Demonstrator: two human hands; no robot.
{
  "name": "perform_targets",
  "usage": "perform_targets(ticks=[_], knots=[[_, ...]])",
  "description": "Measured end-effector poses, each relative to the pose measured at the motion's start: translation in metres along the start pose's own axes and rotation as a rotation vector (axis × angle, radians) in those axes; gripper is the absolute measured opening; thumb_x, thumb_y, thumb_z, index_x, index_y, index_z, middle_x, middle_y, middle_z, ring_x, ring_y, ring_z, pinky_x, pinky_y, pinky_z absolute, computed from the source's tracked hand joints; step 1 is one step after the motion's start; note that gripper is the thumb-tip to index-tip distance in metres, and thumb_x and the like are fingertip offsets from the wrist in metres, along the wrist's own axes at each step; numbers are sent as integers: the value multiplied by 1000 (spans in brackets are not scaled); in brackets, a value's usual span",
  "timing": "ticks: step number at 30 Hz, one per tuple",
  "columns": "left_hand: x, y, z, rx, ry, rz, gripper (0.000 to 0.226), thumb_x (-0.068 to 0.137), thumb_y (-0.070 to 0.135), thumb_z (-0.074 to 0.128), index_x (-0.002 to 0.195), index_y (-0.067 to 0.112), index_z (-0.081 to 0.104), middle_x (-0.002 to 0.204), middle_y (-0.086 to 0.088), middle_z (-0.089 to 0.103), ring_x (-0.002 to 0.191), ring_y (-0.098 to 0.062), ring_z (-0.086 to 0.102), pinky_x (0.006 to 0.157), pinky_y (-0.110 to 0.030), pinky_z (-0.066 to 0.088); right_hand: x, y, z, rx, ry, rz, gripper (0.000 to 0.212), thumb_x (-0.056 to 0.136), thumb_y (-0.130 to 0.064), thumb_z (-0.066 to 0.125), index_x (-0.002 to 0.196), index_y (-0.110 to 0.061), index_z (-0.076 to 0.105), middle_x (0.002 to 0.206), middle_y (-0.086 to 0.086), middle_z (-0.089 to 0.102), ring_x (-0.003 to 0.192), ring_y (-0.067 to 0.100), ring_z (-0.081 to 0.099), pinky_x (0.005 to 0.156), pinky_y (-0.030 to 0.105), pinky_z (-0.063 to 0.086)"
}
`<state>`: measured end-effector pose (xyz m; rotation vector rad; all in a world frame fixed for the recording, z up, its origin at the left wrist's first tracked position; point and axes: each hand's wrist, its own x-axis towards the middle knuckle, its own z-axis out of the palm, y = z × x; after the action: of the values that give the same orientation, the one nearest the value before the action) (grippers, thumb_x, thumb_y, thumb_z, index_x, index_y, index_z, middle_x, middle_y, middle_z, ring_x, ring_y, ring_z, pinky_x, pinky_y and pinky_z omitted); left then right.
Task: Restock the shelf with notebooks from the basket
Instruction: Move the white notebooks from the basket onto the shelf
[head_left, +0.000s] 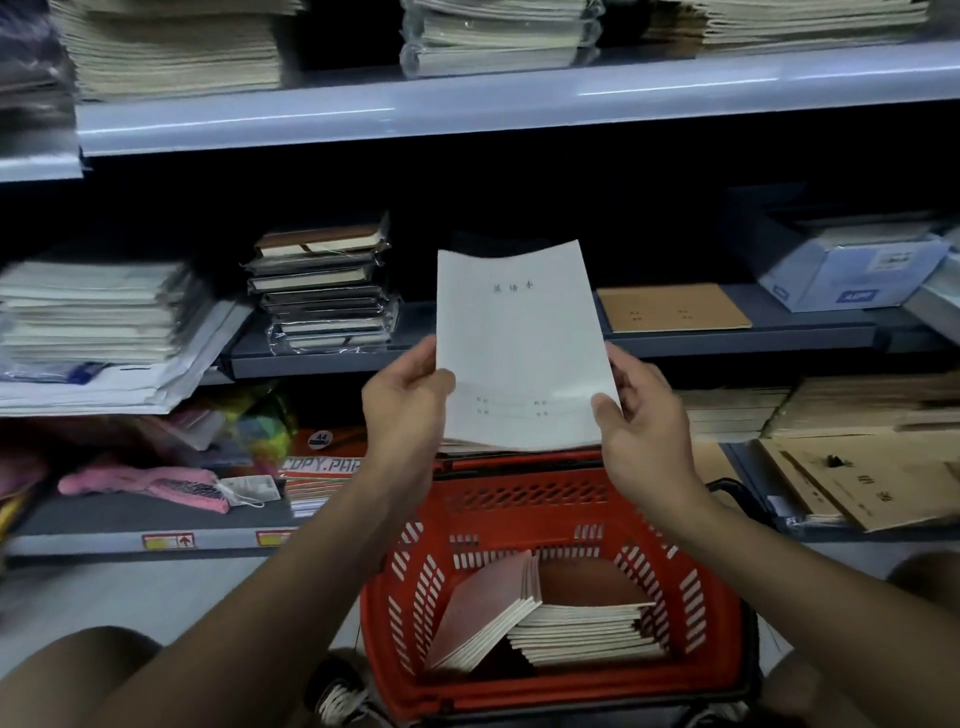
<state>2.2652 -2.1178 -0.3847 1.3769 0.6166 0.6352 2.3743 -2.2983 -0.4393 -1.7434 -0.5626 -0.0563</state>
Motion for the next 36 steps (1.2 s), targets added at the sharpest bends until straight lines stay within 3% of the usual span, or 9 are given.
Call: perform_targets(ticks=[6,11,17,20,23,27,29,32,36], knots=[[69,14,13,232,-28,283,40,99,5,61,133,23,68,115,13,72,104,4,67,90,-14,52,66,-6,19,31,138,-40,52,98,-3,60,145,-25,56,123,-6,65,109,8,64,94,24,56],[134,20,24,347,-28,295,32,100,12,62,130,20,70,116,15,70,103,5,66,83,-4,48,126,-6,33,-111,183,-66,31,97,-11,61,125,-23,70,117,-9,63,100,13,62,94,40,55],[198,9,37,482,21,268,23,97,18,65,118,16,74,95,11,73,88,-4,69,84,-24,58,176,6,50,-290,211,-83,32,98,-24,61,127,-23,73,119,-8,71,111,16,61,100,39,52],[209,5,40,555,18,239,29,92,24,65,119,17,76,96,9,77,88,-10,73,89,-36,61,185,16,55,-374,236,-93,31,98,-27,62,126,-23,75,94,-17,62,104,20,63,87,26,48],[206,0,40,716,49,275,29,92,28,63,117,21,77,97,5,78,90,-14,72,90,-31,58,187,30,56,-448,204,-97,31,99,-29,61,126,-24,75,102,-2,66,105,16,63,79,18,39],[201,-5,34,918,16,368,33,98,36,57,123,24,73,104,-2,77,103,-24,69,92,-33,54,180,48,53,-611,144,-251,33,103,-31,52,104,-15,81,92,1,76,100,25,59,74,32,50],[201,-6,30,926,-45,360,44,97,48,55,133,25,67,112,-2,76,111,-25,67,99,-38,53,179,51,48,-636,65,-256,40,105,-39,49,107,-14,80,106,5,77,105,31,60,86,36,50],[197,-10,23,945,-170,334,77,88,66,63,150,21,50,142,-2,63,133,-22,56,111,-39,46,177,51,40,-630,-94,-115,64,99,-62,53,143,-17,63,152,8,54,140,30,45,114,37,34],[189,-21,17,979,-201,435,95,80,67,73,156,20,41,151,1,56,139,-18,51,115,-35,42,169,52,35,-620,-145,-106,87,88,-72,62,154,-17,49,161,5,44,150,22,38,122,34,27]])
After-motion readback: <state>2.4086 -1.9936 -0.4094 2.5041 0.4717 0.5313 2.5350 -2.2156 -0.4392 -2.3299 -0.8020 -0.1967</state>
